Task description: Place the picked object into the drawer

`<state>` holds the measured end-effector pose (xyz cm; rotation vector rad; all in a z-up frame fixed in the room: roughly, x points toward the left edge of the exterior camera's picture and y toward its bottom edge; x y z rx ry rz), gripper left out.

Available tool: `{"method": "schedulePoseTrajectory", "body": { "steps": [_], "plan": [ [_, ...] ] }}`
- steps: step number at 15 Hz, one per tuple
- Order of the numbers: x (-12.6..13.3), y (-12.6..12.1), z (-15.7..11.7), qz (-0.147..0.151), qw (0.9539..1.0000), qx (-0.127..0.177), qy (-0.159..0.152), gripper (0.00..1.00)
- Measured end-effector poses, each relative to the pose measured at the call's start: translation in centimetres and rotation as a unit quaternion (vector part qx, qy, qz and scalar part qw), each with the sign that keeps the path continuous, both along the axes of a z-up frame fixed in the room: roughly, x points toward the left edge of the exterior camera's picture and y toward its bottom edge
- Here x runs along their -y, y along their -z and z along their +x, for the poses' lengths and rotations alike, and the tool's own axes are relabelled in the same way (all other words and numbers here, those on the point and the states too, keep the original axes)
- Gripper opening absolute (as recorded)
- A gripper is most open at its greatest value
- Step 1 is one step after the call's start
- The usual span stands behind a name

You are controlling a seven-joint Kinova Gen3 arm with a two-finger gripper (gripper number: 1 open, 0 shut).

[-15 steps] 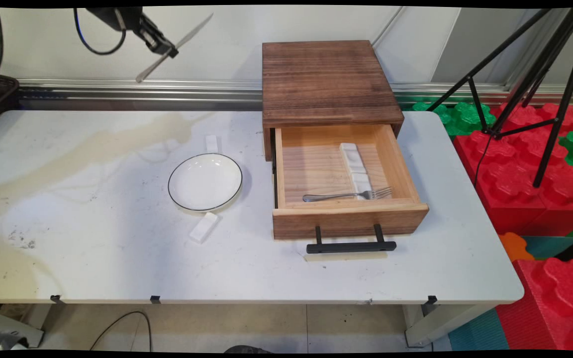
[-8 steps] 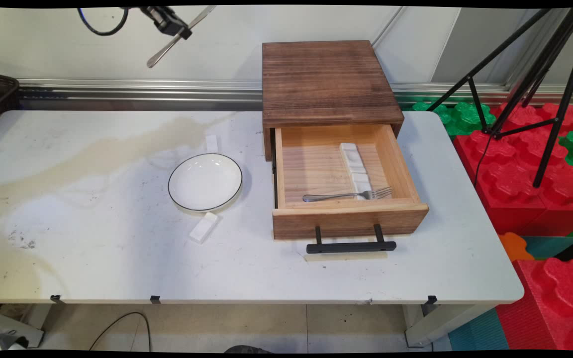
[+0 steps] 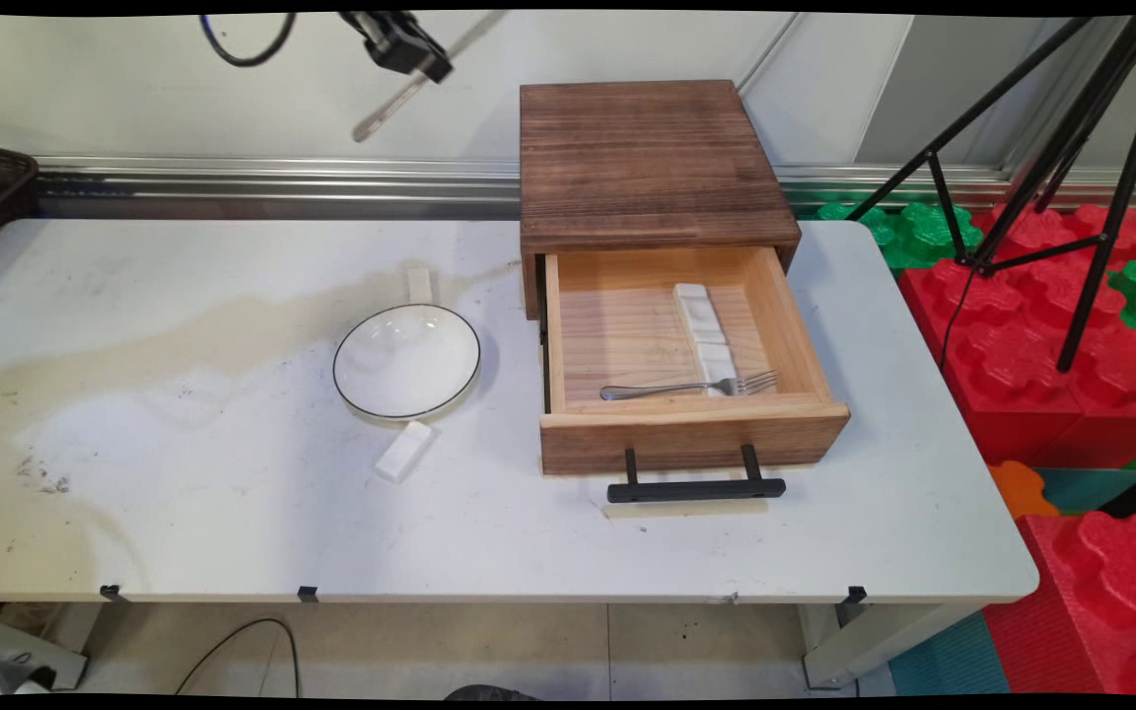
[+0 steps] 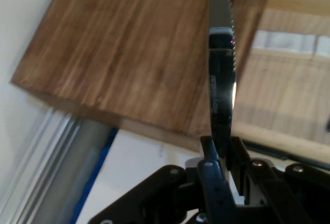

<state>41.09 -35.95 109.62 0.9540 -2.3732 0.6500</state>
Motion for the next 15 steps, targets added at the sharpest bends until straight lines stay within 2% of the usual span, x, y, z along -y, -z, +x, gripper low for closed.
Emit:
{"method": "schedulePoseTrajectory", "body": {
  "steps": [2, 4, 7, 10, 15],
  "plan": [
    [0.0, 0.1, -2.1, 0.007, 0.9998, -0.004, 0.018, 0.00],
    [0.3, 0.7, -5.6, 0.020, 0.9990, -0.008, 0.039, 0.00],
    [1.0, 1.7, -9.1, 0.033, 0.9980, -0.008, 0.054, 0.00],
    [2.0, 3.0, -12.2, 0.045, 0.9973, -0.004, 0.058, 0.00],
    [4.0, 5.5, -16.9, 0.061, 0.9972, 0.004, 0.043, 0.00]
  ]
}}
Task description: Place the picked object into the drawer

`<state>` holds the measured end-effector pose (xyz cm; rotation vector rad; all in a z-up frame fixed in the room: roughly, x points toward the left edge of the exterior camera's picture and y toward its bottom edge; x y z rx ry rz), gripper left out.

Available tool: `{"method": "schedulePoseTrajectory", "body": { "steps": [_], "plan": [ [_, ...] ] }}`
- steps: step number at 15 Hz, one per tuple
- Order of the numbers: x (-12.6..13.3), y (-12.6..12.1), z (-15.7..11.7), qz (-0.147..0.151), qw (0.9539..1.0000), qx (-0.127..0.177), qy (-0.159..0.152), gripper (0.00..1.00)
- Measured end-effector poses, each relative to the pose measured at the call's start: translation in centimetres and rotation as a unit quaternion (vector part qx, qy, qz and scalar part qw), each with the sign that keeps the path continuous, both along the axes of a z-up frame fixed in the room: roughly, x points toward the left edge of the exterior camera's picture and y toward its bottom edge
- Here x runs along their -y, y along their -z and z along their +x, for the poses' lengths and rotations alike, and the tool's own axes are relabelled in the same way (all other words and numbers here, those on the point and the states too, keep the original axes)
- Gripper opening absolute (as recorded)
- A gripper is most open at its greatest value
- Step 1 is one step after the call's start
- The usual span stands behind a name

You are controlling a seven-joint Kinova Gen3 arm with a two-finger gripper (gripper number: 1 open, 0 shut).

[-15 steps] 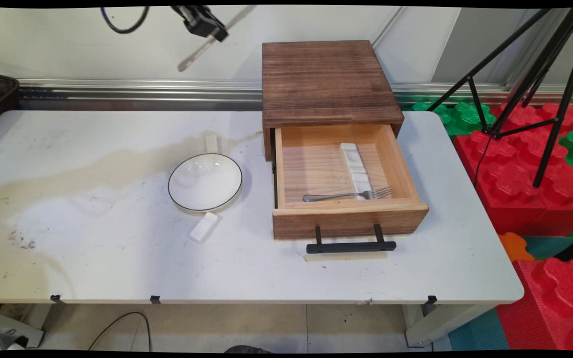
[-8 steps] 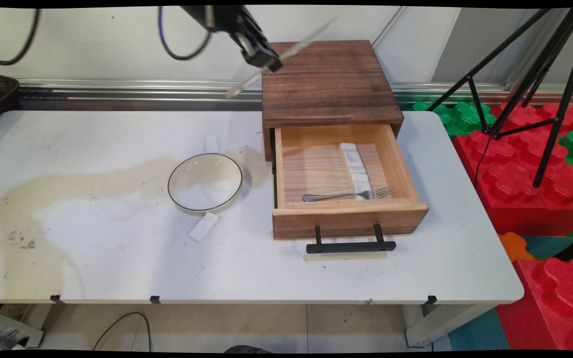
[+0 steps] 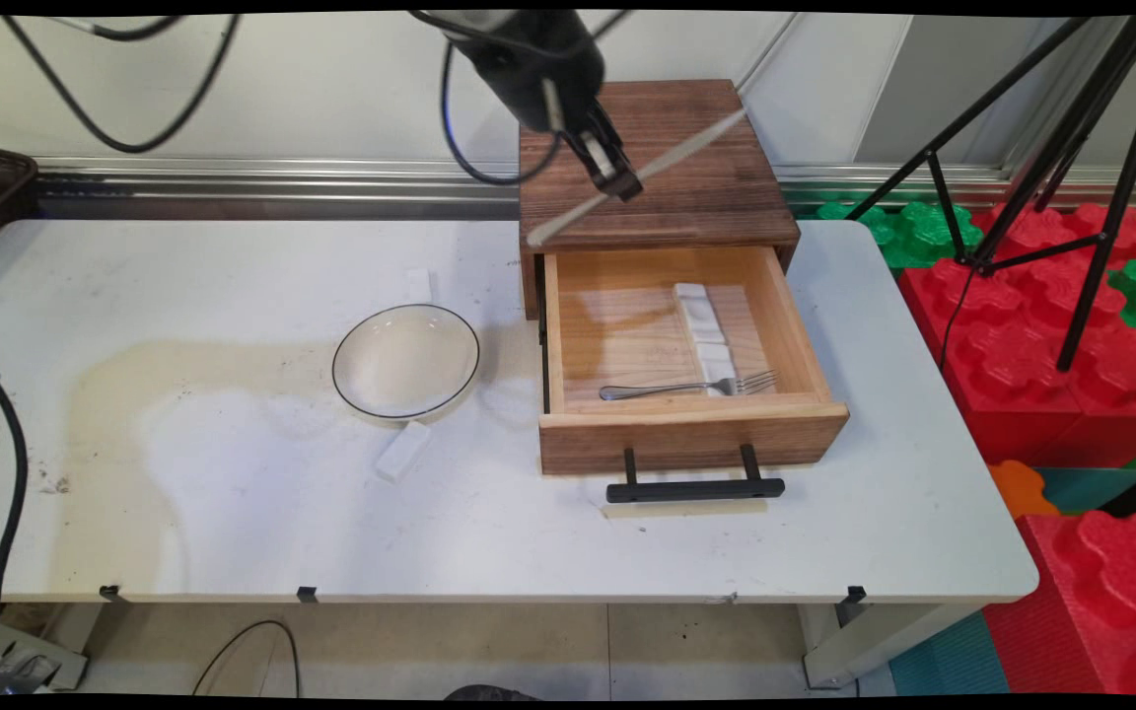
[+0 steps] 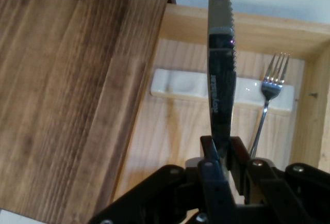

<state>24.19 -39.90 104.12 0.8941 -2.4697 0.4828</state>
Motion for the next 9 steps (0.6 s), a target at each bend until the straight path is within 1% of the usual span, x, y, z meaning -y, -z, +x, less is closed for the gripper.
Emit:
{"method": "schedulePoseTrajectory", "body": {
  "steps": [4, 9],
  "plan": [
    [1.2, 1.9, -2.0, 0.010, 0.9998, 0.015, -0.014, 0.00],
    [4.1, 5.4, -4.8, 0.015, 0.9988, 0.036, -0.031, 0.00]
  ]
}}
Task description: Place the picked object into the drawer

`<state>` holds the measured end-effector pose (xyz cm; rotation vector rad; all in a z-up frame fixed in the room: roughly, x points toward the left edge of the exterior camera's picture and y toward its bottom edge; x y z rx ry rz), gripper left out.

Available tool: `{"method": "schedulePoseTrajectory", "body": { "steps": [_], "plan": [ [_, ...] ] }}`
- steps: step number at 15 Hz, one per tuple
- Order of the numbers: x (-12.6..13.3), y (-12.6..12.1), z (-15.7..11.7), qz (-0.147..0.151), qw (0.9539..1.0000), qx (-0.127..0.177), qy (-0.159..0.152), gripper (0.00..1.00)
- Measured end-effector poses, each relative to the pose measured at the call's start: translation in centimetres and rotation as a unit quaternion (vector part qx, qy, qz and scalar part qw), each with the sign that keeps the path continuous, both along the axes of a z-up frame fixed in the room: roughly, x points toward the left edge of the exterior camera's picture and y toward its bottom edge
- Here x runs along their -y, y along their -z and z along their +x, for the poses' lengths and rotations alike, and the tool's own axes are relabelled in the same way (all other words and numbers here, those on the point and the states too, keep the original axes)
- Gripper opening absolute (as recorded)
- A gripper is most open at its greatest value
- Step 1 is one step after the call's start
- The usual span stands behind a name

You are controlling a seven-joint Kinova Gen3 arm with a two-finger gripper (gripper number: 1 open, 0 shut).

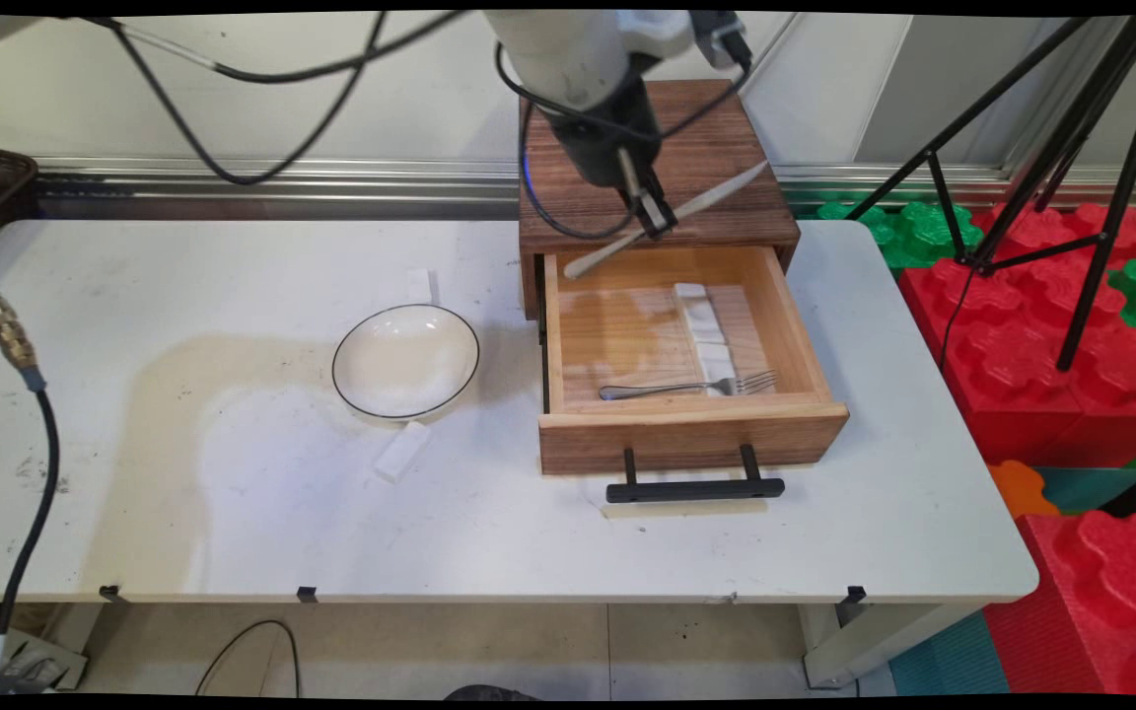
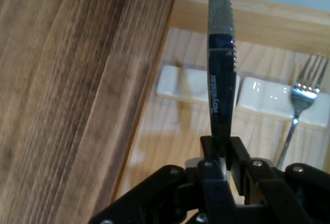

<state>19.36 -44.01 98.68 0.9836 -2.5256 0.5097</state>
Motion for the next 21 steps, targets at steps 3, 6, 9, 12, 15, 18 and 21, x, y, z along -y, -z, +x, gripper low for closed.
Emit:
{"method": "schedulePoseTrajectory", "body": {
  "steps": [3, 6, 9, 12, 15, 18, 21],
  "plan": [
    [1.1, 1.7, -1.2, 0.004, 0.9999, 0.007, -0.008, 0.00],
    [2.2, 3.8, -2.6, 0.011, 0.9997, 0.014, -0.015, 0.00],
    [3.1, 5.8, -3.7, 0.015, 0.9996, 0.020, -0.013, 0.00],
    [3.7, 7.6, -4.4, 0.019, 0.9994, 0.027, -0.009, 0.00],
    [4.2, 9.3, -4.9, 0.022, 0.9992, 0.032, -0.003, 0.00],
    [4.3, 10.7, -5.0, 0.027, 0.9989, 0.038, 0.000, 0.00],
    [4.4, 11.6, -4.9, 0.029, 0.9987, 0.042, -0.003, 0.00]
  ]
}}
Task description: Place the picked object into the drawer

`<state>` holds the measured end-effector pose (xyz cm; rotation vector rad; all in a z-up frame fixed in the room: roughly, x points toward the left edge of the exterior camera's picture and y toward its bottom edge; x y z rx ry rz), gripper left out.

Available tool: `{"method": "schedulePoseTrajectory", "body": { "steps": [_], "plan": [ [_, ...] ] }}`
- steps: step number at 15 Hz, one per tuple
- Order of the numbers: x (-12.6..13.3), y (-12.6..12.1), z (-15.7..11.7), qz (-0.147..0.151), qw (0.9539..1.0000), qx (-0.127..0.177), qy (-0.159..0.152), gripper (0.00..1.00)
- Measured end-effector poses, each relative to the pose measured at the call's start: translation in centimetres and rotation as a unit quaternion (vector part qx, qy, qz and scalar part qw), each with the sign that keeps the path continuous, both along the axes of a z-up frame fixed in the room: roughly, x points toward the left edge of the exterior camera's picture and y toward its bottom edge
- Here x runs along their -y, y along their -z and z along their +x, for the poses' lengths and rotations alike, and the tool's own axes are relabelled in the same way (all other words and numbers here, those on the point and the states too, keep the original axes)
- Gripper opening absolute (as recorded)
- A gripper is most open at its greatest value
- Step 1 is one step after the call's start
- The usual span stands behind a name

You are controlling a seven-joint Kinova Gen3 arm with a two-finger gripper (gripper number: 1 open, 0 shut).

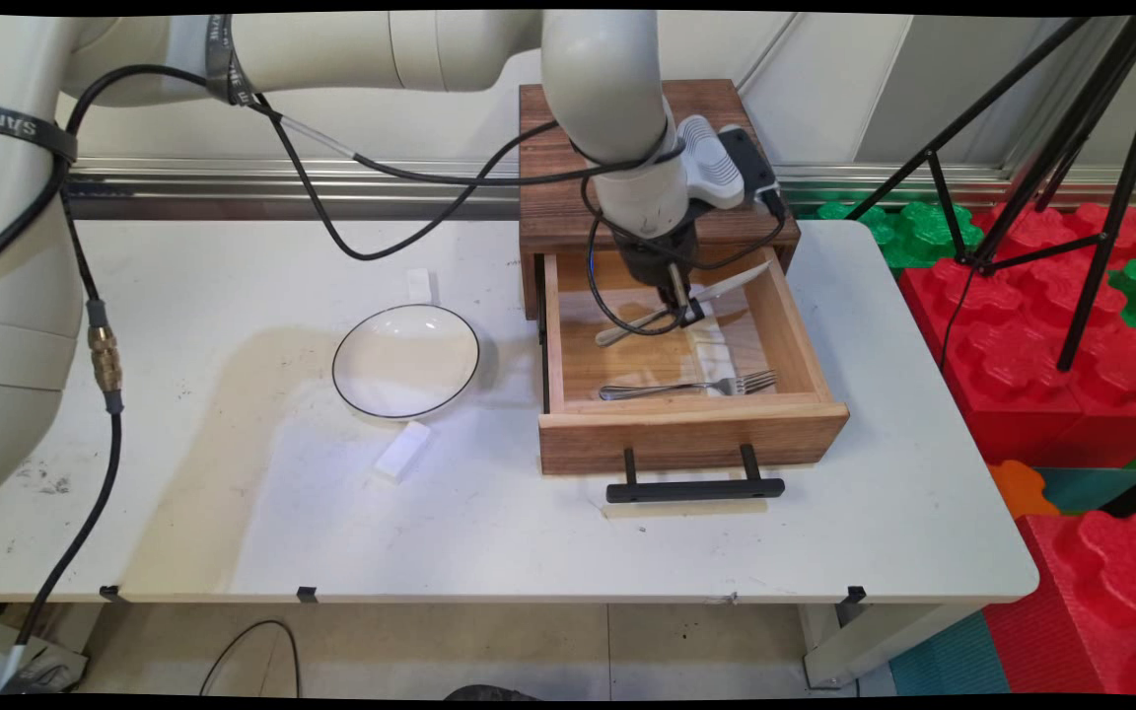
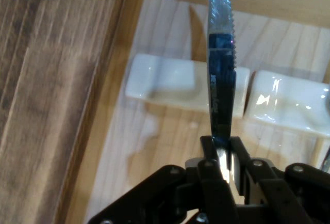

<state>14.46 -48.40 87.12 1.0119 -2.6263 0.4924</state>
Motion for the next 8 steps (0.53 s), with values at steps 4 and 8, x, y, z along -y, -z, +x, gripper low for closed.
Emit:
{"method": "schedulePoseTrajectory", "body": {
  "steps": [4, 8],
  "plan": [
    [0.1, 0.9, 0.5, 0.001, 0.9999, 0.005, -0.012, 0.00],
    [0.1, 1.5, 1.0, 0.005, 0.9997, 0.007, -0.022, 0.00]
  ]
}}
